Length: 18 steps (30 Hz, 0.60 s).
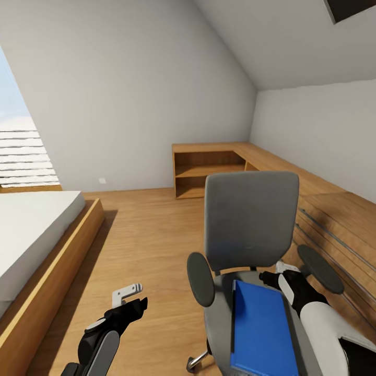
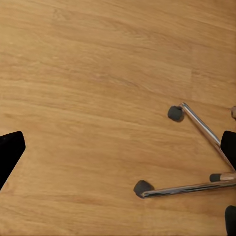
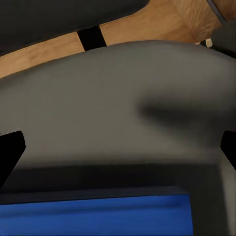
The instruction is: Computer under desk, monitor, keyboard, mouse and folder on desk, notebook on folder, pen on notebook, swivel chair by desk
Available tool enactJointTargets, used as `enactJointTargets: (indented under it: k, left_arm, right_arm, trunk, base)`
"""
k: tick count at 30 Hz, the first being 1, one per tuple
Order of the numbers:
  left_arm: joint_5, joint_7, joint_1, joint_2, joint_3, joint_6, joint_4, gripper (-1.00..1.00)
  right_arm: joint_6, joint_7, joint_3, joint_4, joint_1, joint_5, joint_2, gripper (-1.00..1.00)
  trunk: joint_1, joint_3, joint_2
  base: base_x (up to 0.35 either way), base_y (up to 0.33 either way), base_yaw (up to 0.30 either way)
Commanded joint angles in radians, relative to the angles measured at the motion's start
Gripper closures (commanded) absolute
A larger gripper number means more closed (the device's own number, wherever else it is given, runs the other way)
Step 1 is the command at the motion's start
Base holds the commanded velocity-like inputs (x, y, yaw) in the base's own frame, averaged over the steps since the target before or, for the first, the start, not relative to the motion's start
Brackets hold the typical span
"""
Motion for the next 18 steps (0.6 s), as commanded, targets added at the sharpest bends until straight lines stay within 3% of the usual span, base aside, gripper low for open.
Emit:
enactJointTargets:
  k: [1, 5, 9, 18]
  left_arm:
    - [0.011, 0.01, -0.001, 0.0, -0.001, 0.001, -0.001, -1.0]
    - [0.011, 0.01, -0.001, 0.0, 0.0, 0.001, -0.001, -1.0]
    - [0.011, 0.009, -0.001, 0.0, 0.0, 0.002, -0.001, -1.0]
    - [0.02, 0.007, -0.001, 0.039, 0.0, 0.004, 0.005, -1.0]
  right_arm:
    - [0.006, 0.001, -0.005, -0.002, -0.001, 0.006, 0.001, -1.0]
    - [0.011, 0.0, -0.005, -0.002, 0.0, 0.006, 0.001, -1.0]
    - [0.02, 0.001, -0.005, -0.002, -0.001, 0.005, 0.001, -1.0]
    - [0.055, 0.0, -0.005, 0.0, -0.001, 0.006, 0.001, -1.0]
  trunk:
    - [0.004, -0.004, -0.008]
    - [0.019, -0.017, -0.036]
    - [0.019, -0.017, -0.036]
    - [0.019, -0.017, -0.036]
  base:
    - [0.0, 0.0, 0.0]
    - [0.0, 0.0, 0.0]
    - [0.0, 0.0, 0.0]
    - [0.0, 0.0, 0.0]
